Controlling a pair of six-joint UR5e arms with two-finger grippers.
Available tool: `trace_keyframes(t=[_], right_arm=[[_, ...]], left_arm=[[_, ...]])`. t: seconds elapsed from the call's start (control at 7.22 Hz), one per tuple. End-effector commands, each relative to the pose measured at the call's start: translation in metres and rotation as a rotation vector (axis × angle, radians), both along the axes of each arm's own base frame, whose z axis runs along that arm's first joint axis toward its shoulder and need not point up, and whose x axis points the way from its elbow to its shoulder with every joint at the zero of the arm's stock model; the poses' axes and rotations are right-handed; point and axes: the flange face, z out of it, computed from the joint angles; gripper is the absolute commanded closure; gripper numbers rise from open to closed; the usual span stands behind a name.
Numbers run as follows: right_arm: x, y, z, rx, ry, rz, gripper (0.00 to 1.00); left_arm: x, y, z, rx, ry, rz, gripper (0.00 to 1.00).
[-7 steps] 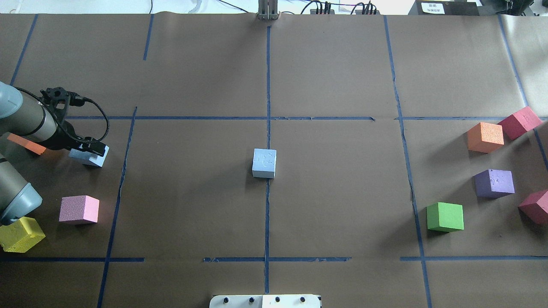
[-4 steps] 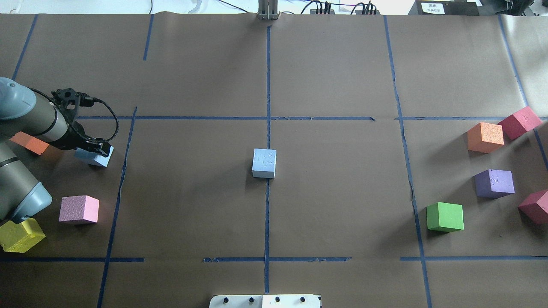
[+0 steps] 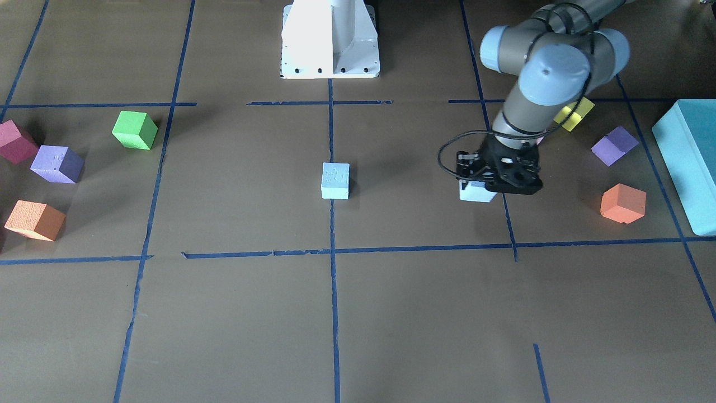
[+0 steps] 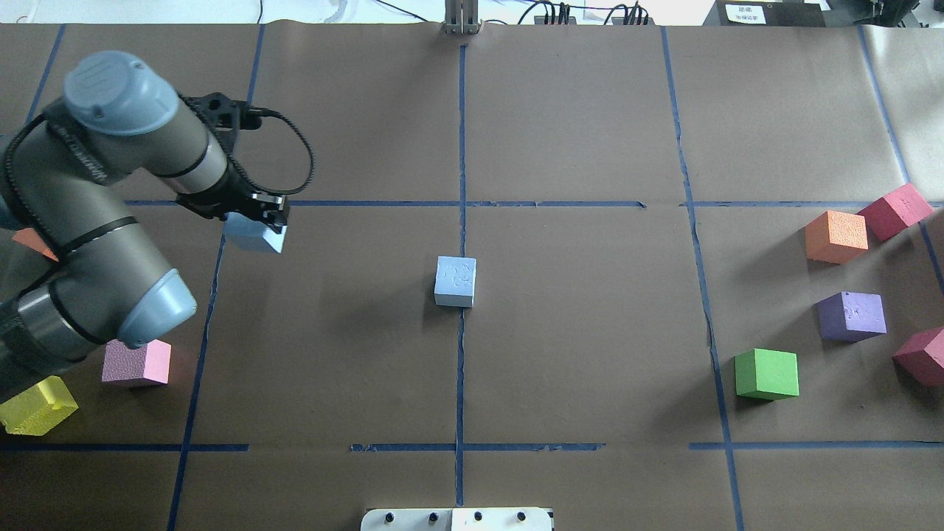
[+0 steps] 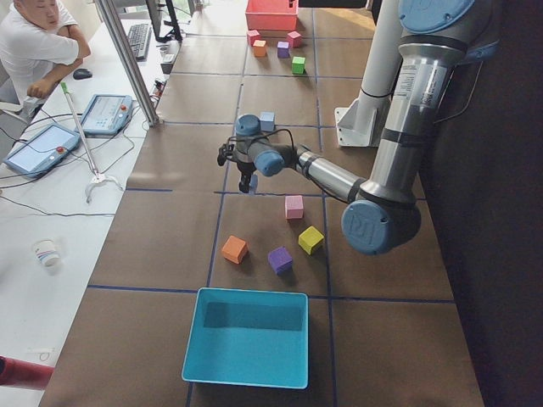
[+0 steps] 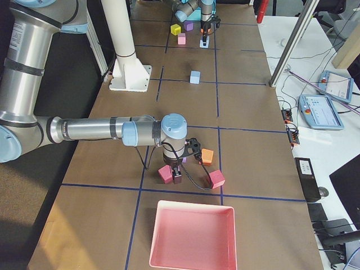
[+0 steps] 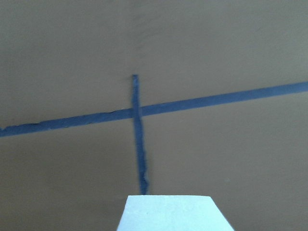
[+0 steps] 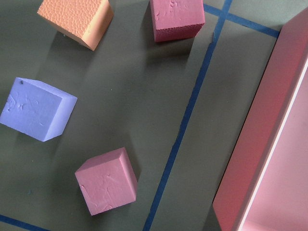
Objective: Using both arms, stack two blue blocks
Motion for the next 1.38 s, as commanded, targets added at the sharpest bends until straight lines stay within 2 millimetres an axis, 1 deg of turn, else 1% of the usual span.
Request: trace_keyframes(t=[0.0, 0.14, 0.28, 0.42, 0.55, 0.69, 0.83, 1.25], right_arm=[[0.0, 0.0, 0.0, 0.0, 0.0, 0.0, 0.0], [0.0, 0.0, 0.0, -0.001, 0.0, 0.001, 0.0], [0.0, 0.0, 0.0, -0.001, 0.0, 0.001, 0.0], [0.0, 0.0, 0.0, -0.001, 0.0, 0.001, 0.0], [0.0, 0.0, 0.0, -0.001, 0.0, 0.001, 0.0], [0.0, 0.0, 0.001, -0.003, 0.0, 0.001, 0.0], [0.0, 0.0, 0.002, -0.005, 0.0, 0.0, 0.0], [0.0, 0.0, 0.004, -0.007, 0.001, -0.001, 0.0]], left_arm=[[0.077, 0.017, -0.129, -0.032, 0.05, -0.049, 0.79], [0.129, 0.033, -0.156, -0.043, 0.031, -0.066, 0.77], [0.152, 0.027, -0.172, -0.061, 0.02, -0.1, 0.75], [0.172, 0.039, -0.163, -0.054, -0.004, -0.088, 0.75], [0.184, 0.048, -0.157, -0.032, -0.022, -0.091, 0.74], [0.188, 0.052, -0.155, -0.032, -0.027, -0.085, 0.74], [0.195, 0.061, -0.15, -0.035, -0.033, -0.07, 0.73], [0.197, 0.06, -0.147, -0.038, -0.04, -0.07, 0.71]])
